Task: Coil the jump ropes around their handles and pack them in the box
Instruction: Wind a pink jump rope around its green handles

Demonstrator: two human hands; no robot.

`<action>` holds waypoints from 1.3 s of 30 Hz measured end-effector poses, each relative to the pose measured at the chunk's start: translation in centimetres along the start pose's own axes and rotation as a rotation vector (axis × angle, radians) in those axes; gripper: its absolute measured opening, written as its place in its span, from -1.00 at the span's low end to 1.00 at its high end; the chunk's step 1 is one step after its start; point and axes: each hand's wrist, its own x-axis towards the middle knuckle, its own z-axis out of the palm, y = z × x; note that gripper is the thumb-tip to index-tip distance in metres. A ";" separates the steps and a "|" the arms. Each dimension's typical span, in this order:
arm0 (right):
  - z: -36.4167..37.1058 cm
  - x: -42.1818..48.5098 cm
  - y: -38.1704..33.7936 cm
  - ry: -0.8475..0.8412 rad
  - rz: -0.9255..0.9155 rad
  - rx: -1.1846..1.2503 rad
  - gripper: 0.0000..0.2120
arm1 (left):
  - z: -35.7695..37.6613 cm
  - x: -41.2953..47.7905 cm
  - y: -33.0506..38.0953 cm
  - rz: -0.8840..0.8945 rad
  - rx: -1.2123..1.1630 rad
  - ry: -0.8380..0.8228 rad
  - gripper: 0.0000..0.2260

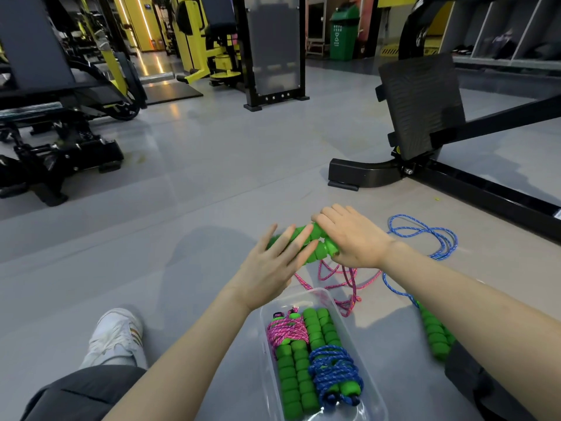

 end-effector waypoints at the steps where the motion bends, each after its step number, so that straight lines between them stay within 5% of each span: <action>1: 0.0 0.0 0.1 -0.011 0.016 0.038 -0.49 | 0.2 -0.1 0.3 -0.027 0.001 0.007 -0.53; 15: 0.2 -0.5 0.0 -0.072 0.035 0.041 -0.44 | 1.2 -1.0 0.2 0.000 -0.025 0.110 -0.37; 24: 0.4 -0.8 0.1 -0.095 0.059 0.110 -0.47 | 1.1 -0.8 0.3 0.003 -0.042 0.114 -0.51; 39: -1.6 0.6 -0.5 0.029 0.112 0.212 -0.51 | -1.6 -0.2 -4.9 0.273 0.139 0.160 -0.52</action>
